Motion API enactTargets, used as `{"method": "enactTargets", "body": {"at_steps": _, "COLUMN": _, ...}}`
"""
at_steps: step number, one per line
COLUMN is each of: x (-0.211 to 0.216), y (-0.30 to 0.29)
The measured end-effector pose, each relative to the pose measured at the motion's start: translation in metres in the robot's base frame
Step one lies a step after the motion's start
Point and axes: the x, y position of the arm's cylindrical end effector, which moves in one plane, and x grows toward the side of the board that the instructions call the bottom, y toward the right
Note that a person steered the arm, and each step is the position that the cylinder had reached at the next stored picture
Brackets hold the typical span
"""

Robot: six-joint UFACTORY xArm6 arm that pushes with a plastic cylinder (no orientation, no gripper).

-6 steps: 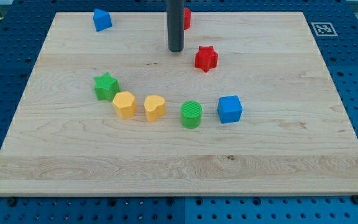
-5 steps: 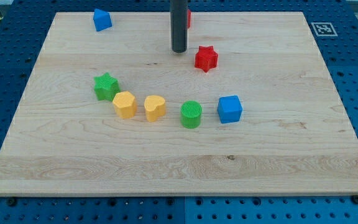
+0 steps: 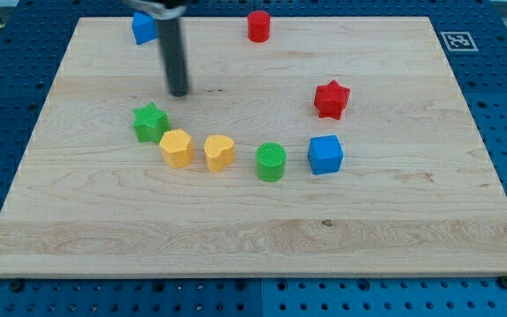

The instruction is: Push the yellow heart to top right

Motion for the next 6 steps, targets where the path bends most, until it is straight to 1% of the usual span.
{"method": "enactTargets", "body": {"at_steps": 1, "x": 0.023, "y": -0.078}}
{"method": "enactTargets", "body": {"at_steps": 2, "x": 0.094, "y": -0.107}}
{"method": "enactTargets", "body": {"at_steps": 3, "x": 0.165, "y": -0.042}}
{"method": "enactTargets", "body": {"at_steps": 4, "x": 0.179, "y": 0.017}}
{"method": "enactTargets", "body": {"at_steps": 6, "x": 0.174, "y": 0.035}}
